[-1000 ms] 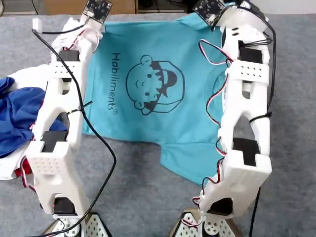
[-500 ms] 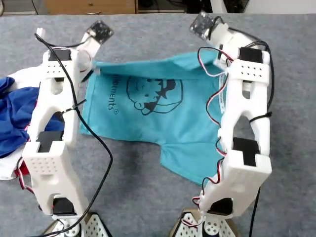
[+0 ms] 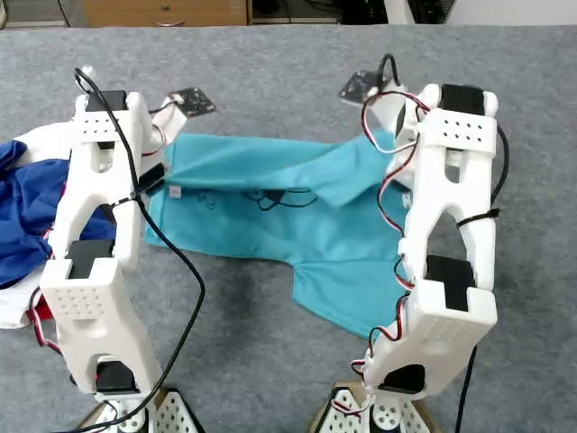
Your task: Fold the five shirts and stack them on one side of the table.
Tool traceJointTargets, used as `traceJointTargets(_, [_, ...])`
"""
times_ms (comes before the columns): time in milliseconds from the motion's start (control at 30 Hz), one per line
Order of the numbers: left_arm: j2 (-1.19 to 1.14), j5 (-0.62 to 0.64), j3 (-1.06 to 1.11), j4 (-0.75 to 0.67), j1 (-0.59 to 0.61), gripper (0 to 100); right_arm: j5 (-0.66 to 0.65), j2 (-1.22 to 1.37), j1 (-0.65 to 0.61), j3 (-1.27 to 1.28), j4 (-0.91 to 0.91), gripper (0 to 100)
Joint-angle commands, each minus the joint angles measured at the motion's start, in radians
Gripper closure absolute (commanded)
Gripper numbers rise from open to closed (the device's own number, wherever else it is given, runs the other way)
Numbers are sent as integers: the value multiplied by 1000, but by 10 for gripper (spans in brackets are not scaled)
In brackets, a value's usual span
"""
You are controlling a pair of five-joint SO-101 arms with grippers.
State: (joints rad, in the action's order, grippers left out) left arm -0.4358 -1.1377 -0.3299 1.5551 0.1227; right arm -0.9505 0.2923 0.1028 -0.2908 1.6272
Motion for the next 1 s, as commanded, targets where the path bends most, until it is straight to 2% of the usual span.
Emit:
traceJointTargets(0, [-7,-26,-46,49,11,979,5,-61,7,-45,106,996])
traceJointTargets(167, [-77,-28,-57,77,20,979,12,-73,15,-10,160,997])
traceJointTargets(600, [-110,-18,-57,103,60,979,5,-386,24,530,66,997])
traceJointTargets(967, [-110,-21,-52,110,61,979,-25,-509,24,707,68,997])
